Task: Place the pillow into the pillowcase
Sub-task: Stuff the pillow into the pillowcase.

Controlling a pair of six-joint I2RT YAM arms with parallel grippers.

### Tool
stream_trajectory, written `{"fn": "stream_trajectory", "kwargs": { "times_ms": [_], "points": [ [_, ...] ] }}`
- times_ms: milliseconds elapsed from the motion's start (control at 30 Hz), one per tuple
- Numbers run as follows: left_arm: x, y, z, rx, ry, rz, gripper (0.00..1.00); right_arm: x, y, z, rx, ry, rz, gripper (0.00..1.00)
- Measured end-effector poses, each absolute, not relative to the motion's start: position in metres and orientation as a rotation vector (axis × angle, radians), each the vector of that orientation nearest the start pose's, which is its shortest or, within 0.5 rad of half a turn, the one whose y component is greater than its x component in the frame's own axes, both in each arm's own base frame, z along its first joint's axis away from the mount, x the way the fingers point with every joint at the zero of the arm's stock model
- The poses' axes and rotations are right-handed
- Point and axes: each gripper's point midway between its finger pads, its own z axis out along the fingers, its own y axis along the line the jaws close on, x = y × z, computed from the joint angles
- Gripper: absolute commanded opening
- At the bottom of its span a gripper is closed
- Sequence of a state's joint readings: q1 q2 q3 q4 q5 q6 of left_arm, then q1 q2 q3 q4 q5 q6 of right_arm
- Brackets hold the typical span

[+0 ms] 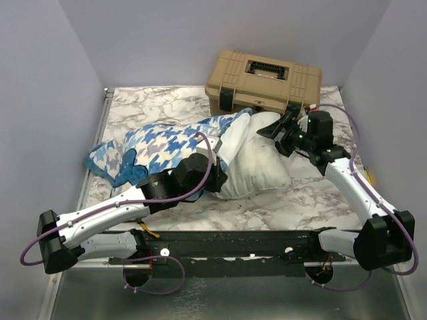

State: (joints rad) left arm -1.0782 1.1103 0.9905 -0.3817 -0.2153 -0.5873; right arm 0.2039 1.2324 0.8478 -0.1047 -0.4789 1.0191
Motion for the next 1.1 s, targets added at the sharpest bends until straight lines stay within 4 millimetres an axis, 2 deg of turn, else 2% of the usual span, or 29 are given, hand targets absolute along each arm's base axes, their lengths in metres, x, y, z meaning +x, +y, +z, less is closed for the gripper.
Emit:
{"fn": "stream_trajectory", "kwargs": {
  "times_ms": [67,133,200,267,367,467,567,700,800,833,867,900,1033,1100],
  "points": [
    [0.185,-0.295,0.232,0.31,2.105,-0.773,0.0,0.334,0.171,0.223,0.49,2.174,1.069,0.92],
    [0.189,-0.286,0.235,0.232,2.089,-0.757,0.0,0.329,0.155,0.235,0.414,2.193,0.914,0.95],
    [0.193,-0.281,0.235,0.182,2.081,-0.742,0.0,0.321,0.139,0.239,0.372,2.219,0.795,0.96],
    [0.195,-0.277,0.234,0.149,2.078,-0.725,0.0,0.309,0.126,0.235,0.355,2.261,0.715,0.97],
    [0.198,-0.274,0.233,0.127,2.076,-0.711,0.0,0.291,0.116,0.218,0.353,2.356,0.661,0.98],
    [0.198,-0.274,0.232,0.126,2.076,-0.708,0.0,0.275,0.113,0.192,0.37,2.466,0.667,0.98],
    [0.199,-0.276,0.228,0.136,2.085,-0.696,0.0,0.258,0.122,0.163,0.394,2.575,0.759,1.0],
    [0.199,-0.28,0.221,0.157,2.104,-0.678,0.0,0.233,0.145,0.129,0.474,2.657,0.994,1.0],
    [0.198,-0.284,0.218,0.19,2.123,-0.671,0.0,0.223,0.147,0.12,0.505,2.704,1.019,1.0],
    [0.198,-0.286,0.218,0.2,2.126,-0.673,0.0,0.226,0.145,0.125,0.487,2.703,0.988,1.0],
    [0.198,-0.287,0.218,0.204,2.129,-0.675,0.0,0.238,0.138,0.144,0.432,2.669,0.911,1.0],
    [0.198,-0.288,0.218,0.207,2.13,-0.679,0.0,0.242,0.136,0.15,0.413,2.65,0.898,1.0],
    [0.198,-0.288,0.218,0.198,2.133,-0.679,0.0,0.275,0.117,0.23,0.255,2.437,0.719,1.0],
    [0.199,-0.287,0.218,0.18,2.133,-0.676,0.0,0.277,0.112,0.264,0.203,2.344,0.685,1.0]
  ]
}}
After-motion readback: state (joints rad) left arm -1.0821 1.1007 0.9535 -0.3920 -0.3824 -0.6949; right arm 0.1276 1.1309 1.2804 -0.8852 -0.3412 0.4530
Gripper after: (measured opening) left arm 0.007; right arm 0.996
